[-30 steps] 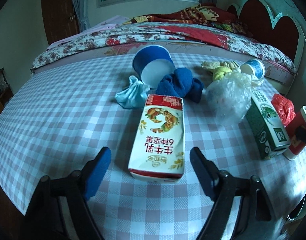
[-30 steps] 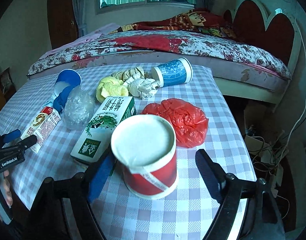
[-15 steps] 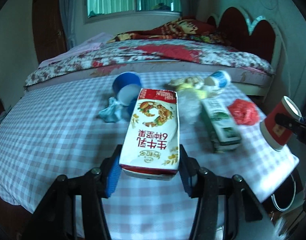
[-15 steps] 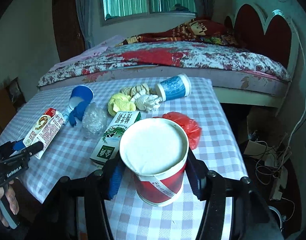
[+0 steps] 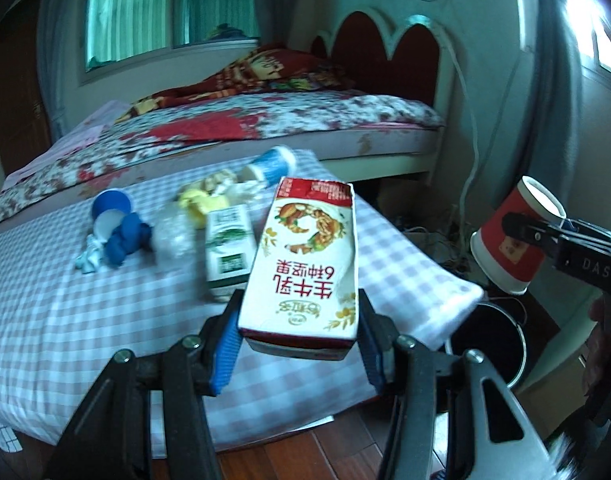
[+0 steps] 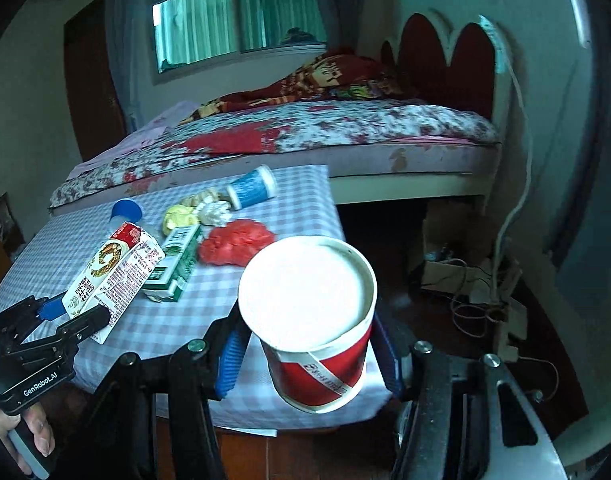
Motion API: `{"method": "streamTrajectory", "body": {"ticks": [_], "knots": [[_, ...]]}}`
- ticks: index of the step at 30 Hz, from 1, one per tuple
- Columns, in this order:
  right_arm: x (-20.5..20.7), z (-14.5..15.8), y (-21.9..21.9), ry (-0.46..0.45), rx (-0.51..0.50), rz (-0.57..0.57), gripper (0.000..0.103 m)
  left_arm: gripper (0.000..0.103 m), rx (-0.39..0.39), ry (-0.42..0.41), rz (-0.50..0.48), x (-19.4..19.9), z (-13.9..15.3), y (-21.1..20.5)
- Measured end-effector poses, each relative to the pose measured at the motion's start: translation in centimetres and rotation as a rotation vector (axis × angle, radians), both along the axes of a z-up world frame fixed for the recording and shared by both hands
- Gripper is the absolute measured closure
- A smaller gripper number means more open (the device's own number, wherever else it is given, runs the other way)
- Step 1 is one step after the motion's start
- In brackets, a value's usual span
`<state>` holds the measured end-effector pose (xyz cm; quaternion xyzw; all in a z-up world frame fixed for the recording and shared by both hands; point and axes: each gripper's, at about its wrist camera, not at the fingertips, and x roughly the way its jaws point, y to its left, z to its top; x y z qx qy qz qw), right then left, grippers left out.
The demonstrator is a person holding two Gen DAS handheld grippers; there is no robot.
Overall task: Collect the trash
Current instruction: 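Carry carton and cup to the black bin and open both tools to drop them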
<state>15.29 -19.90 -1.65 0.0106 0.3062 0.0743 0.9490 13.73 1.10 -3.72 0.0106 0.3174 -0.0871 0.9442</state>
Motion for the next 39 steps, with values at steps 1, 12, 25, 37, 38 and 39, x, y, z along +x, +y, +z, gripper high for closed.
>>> {"method": "streamTrajectory", "body": {"ticks": [1,12,25,37,38,39], "knots": [[-0.5,0.0,-1.0,0.001,0.000,-0.019,0.045,0.051,0.001,0.000,-0.019,-0.1,0.1,-0.9],[-4.7,-1.7,-12.3,0.050,0.014,-0.203,0.045,0.051,0.004,0.044,-0.271,-2.8,-1.4,-12.6],[-5.7,-7.5,-21.3,0.178,0.072,-0.290,0.045,0.051,0.016,0.225,-0.467,-1.5,-8.0,-23.2],[-0.8,-14.5,-24.2,0.324,0.160,-0.254,0.045,0.051,0.017,0.357,-0.486,2.3,-12.5,-27.1],[-0.6,-14.8,-24.4,0.330,0.168,-0.254,0.045,0.051,0.016,0.363,-0.487,2.5,-12.7,-27.3],[-0.3,-15.2,-24.6,0.337,0.184,-0.249,0.044,0.051,0.012,0.370,-0.494,2.6,-13.0,-27.5]]}}
